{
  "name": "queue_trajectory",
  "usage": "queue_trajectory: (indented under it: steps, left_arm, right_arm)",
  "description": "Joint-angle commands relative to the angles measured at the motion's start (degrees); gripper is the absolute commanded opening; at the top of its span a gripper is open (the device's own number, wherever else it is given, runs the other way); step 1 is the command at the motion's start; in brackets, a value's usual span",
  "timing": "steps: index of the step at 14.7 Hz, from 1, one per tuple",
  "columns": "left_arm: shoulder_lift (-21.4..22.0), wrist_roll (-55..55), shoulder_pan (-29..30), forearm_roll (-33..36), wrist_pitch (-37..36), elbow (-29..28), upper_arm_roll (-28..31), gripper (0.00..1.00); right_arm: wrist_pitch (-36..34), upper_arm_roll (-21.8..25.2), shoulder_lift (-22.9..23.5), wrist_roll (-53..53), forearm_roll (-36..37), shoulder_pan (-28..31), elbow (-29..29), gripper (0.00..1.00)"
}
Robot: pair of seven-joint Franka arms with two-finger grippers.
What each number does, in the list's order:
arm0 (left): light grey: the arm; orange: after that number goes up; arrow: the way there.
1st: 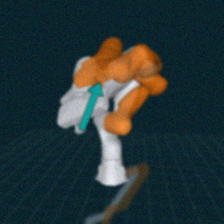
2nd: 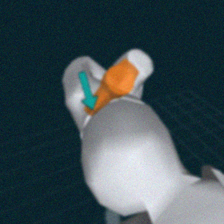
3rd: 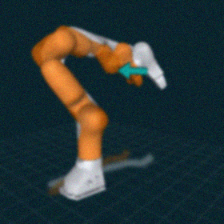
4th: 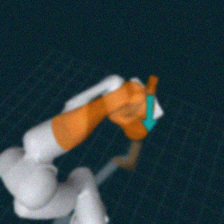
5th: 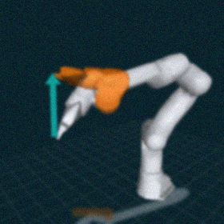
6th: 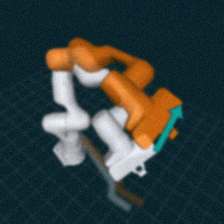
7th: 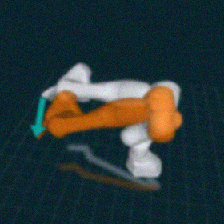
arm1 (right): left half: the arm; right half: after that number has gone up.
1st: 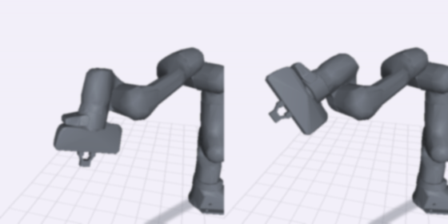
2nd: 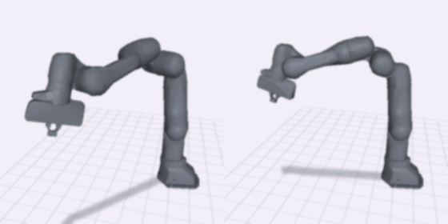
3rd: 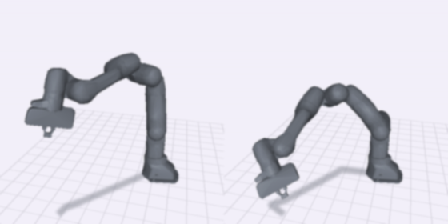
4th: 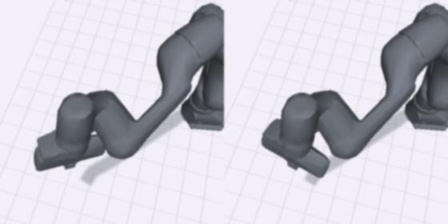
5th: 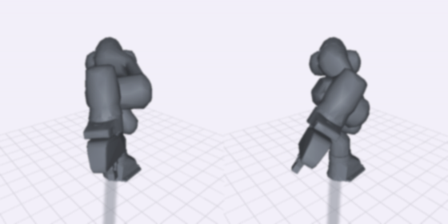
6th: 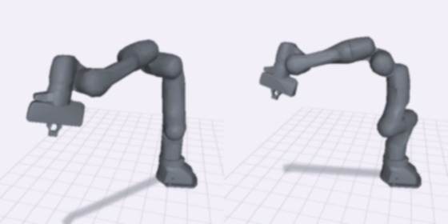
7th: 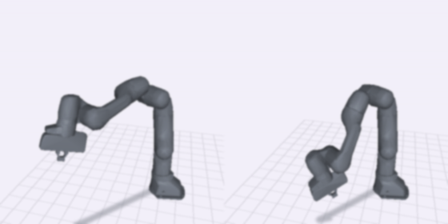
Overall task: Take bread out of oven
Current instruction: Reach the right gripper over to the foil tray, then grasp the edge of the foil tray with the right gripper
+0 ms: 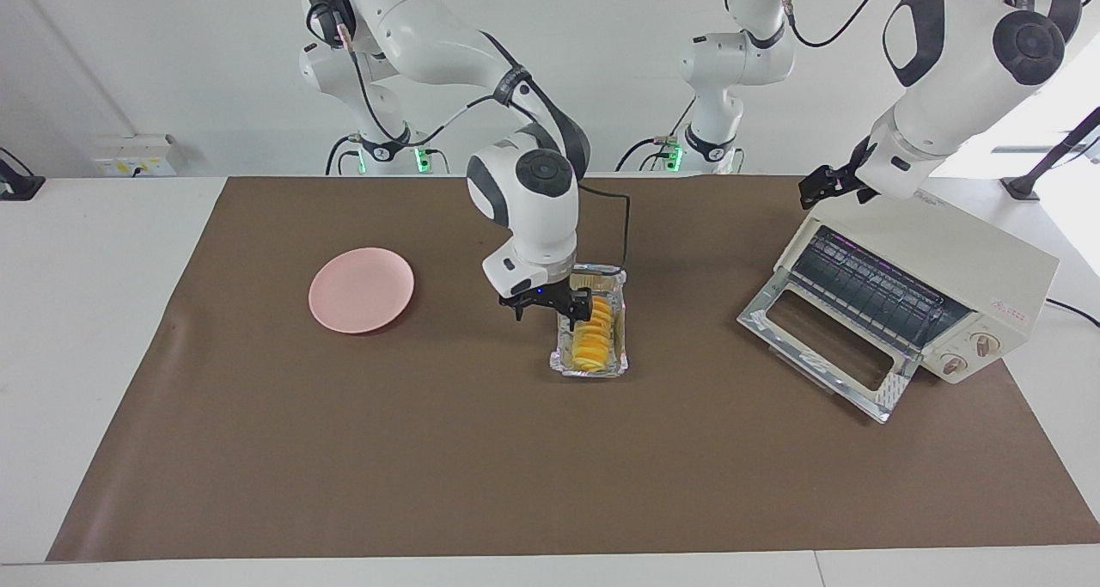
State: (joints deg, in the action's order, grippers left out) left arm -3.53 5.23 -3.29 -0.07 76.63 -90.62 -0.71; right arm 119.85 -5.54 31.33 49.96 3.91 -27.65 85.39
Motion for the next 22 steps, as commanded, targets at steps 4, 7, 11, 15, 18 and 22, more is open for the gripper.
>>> queue_trajectory:
  steps: [4,7,11,15,18,22]
  left_arm:
    - [2.7,-2.7,0.9,1.0,1.0,-3.0,-0.8,1.0]
    - [5.2,-2.9,0.9,1.0,1.8,-4.9,-0.8,1.0]
    - [4.9,-5.3,0.8,1.0,1.6,-4.9,-0.8,1.0]
    - [4.6,-5.6,0.2,1.2,1.2,-4.5,-1.7,1.0]
    - [5.0,-5.1,1.0,1.0,1.9,-4.4,-1.5,1.0]
    - [5.1,-5.0,0.8,1.0,1.9,-4.4,-1.5,1.0]
  right_arm:
    - [3.0,0.3,2.5,0.8,1.4,0.0,-0.1,1.0]
    - [5.0,0.3,2.5,0.4,2.1,-0.4,2.4,1.0]
    - [7.0,0.3,2.5,0.2,3.6,-0.7,4.5,0.89]
    - [6.6,0.2,2.4,0.2,3.6,-0.8,4.4,0.0]
    - [6.4,0.3,2.3,0.2,3.6,-0.9,3.7,0.0]
    - [0.9,0.1,2.9,0.1,3.4,-0.6,-0.6,0.0]
